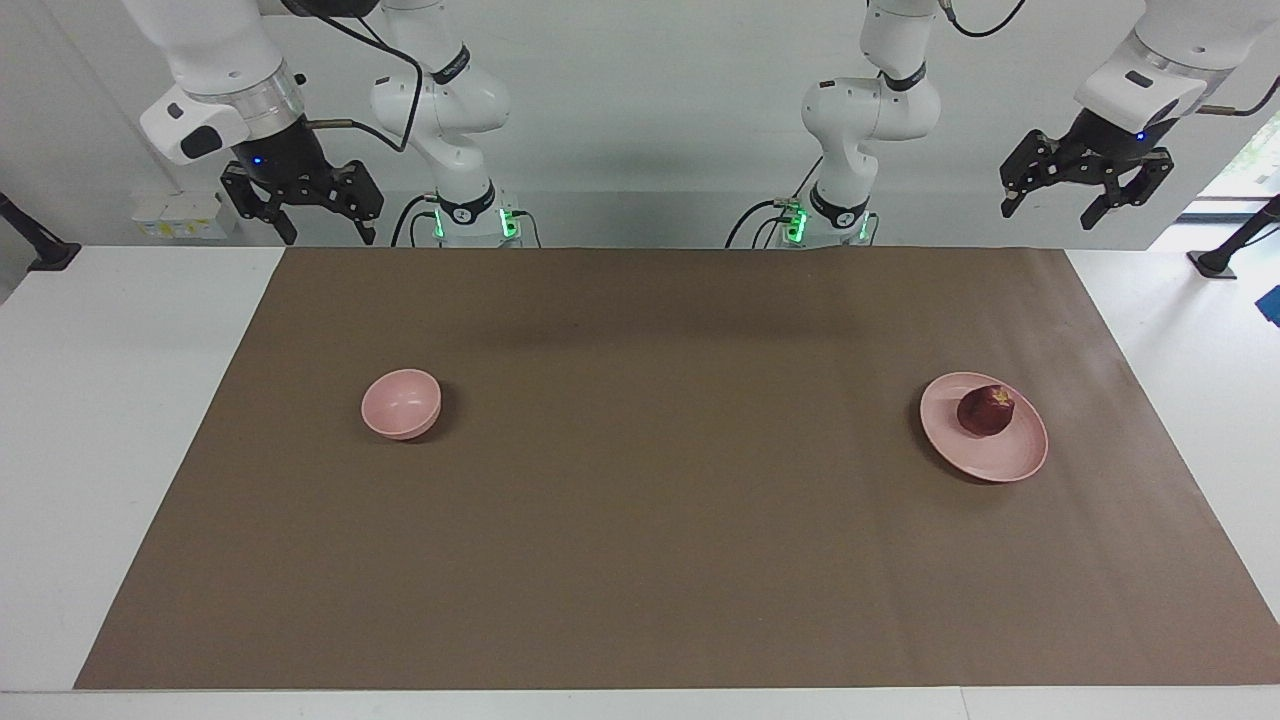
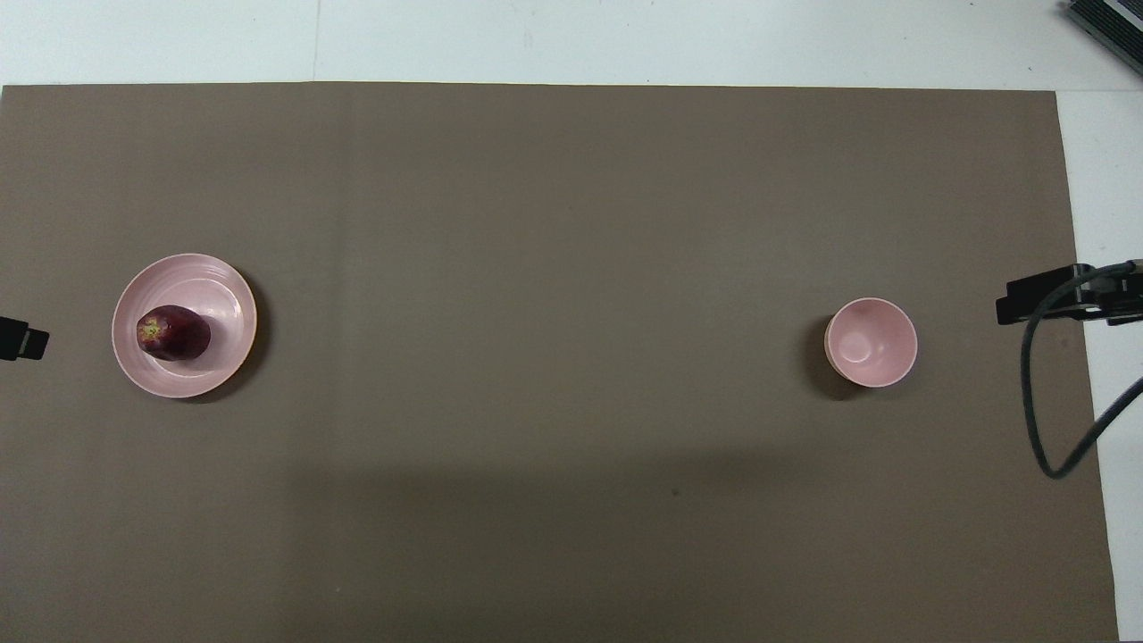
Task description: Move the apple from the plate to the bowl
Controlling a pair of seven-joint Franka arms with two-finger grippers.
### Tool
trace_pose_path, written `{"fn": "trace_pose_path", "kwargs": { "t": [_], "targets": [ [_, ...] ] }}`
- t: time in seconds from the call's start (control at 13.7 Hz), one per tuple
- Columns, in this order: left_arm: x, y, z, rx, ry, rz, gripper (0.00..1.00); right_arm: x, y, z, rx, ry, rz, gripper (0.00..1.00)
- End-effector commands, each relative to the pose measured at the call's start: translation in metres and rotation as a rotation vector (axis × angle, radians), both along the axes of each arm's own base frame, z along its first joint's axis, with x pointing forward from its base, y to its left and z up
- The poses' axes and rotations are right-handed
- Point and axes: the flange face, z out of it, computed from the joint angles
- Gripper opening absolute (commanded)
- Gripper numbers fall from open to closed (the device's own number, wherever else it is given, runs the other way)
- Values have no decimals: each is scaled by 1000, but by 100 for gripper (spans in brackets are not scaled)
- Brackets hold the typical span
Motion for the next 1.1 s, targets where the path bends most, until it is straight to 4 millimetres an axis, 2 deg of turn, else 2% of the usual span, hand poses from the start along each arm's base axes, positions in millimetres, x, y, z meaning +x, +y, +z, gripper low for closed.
{"fn": "trace_pose_path", "kwargs": {
  "t": [0.0,0.44,0.58,0.73,1.02],
  "targets": [
    [-8,0,1,10,5,2,100,-10,-5,6,2,14,-23,100],
    [-6,-6,1,9,-4,-5,100,-10,-4,7,5,6,-22,100],
    [-4,5,-3,7,-20,-6,100,-10,-4,7,5,6,-22,100],
    [9,19,-32,6,-84,-1,100,-10,-4,7,5,6,-22,100],
    [27,36,-118,8,-94,35,100,-10,-4,7,4,9,-23,100]
  ]
}}
